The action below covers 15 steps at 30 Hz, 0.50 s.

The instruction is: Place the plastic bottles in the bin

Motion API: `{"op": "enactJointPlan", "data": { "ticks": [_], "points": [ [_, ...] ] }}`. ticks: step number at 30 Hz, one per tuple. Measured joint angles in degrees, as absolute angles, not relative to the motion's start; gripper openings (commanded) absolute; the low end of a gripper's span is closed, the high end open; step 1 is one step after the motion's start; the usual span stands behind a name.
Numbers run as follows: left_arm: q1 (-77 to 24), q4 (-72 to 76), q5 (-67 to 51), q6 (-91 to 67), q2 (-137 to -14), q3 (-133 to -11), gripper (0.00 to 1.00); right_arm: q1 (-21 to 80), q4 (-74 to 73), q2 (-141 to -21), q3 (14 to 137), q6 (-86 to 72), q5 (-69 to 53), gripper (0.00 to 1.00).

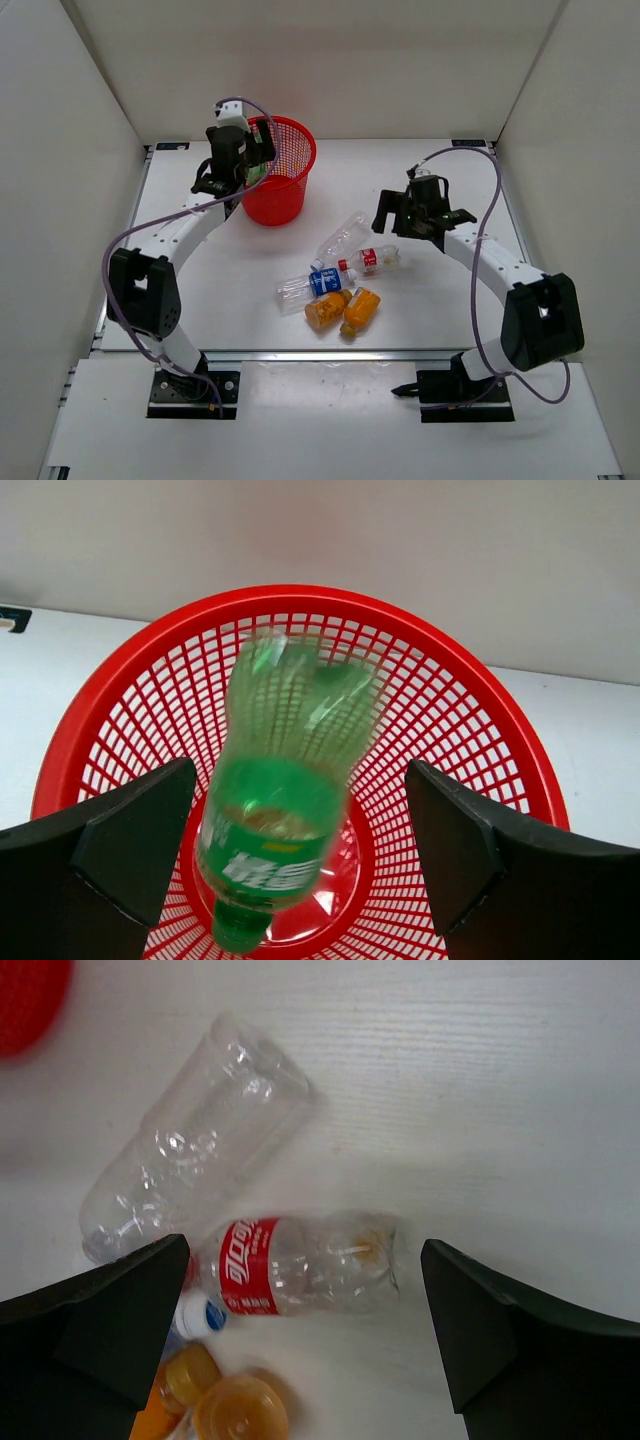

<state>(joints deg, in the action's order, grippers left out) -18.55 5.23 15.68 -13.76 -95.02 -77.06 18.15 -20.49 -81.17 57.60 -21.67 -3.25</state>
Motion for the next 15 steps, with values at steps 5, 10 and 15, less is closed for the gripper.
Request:
{"op": "enactJointPlan", "data": {
  "ticks": [5,10,15],
  "points": [
    [-19.6,3.9,16.3,-15.2,-90.5,-76.4,0.98,21.1,-15.8,-87.4,60.9,-26.1,2.0,0.99],
    [-24.8,0.0,18.3,-14.8,-78.0,-72.8,0.99,23.8,-12.6,-93.3,64.7,-31.0,6.4,0.99],
    [-30.0,-7.1,17.3,-18.7,-59.9,-62.7,0.99,27.1,-11.4,-98.1,65.8,-35.6,11.8,0.99]
  ]
}}
